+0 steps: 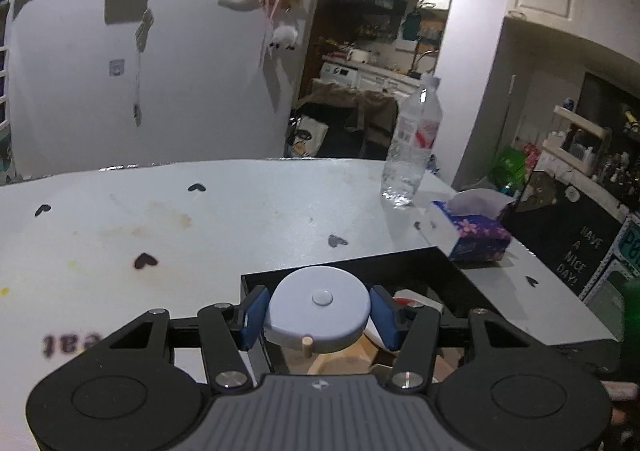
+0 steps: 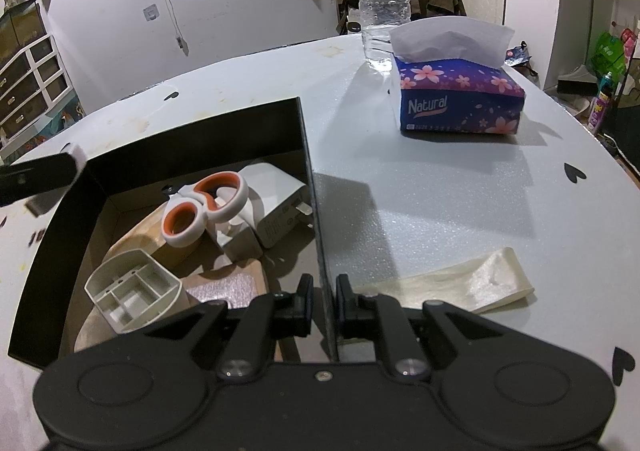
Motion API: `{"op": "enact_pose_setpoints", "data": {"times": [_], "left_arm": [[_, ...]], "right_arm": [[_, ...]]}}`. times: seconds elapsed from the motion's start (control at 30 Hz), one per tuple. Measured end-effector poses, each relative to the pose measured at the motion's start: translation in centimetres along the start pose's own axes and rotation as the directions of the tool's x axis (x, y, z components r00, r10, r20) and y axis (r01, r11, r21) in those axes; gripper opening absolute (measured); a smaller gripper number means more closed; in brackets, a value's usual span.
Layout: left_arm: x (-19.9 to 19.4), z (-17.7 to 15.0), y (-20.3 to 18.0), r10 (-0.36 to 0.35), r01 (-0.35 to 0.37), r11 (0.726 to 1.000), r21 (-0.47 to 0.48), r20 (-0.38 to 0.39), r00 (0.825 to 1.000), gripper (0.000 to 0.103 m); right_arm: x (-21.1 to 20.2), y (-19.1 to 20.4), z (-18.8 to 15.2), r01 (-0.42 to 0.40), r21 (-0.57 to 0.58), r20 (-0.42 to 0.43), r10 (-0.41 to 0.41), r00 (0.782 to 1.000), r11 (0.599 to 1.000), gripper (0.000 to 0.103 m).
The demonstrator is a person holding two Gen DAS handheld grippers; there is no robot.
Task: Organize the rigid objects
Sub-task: 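Carry the white tape measure into the black box and release it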
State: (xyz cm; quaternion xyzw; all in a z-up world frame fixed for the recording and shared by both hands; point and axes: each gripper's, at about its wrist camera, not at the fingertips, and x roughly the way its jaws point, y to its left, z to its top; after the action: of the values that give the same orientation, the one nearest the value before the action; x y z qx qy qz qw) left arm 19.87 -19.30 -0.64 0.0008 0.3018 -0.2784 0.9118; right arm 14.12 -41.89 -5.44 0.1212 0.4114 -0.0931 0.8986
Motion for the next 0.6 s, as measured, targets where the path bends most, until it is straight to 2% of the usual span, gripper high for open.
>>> {"op": "enact_pose_setpoints", "data": {"times": [0.33, 0.6], "left_arm": [[2.0, 0.2, 0.4, 0.045, -0.045, 0.999, 0.007, -0.027, 0.999, 0.056], [2.1, 0.3, 0.5, 0.051, -0.05, 0.999, 0.011, -0.032, 0.998, 0.059]], "right_arm": [[0.0, -0.1, -0.1, -0.003, 0.001, 0.003, 0.003, 1.0, 1.0, 0.014], [0.0, -0.1, -0.1, -0.004, 0.002, 0.003, 0.004, 1.0, 1.0, 0.014]]}}
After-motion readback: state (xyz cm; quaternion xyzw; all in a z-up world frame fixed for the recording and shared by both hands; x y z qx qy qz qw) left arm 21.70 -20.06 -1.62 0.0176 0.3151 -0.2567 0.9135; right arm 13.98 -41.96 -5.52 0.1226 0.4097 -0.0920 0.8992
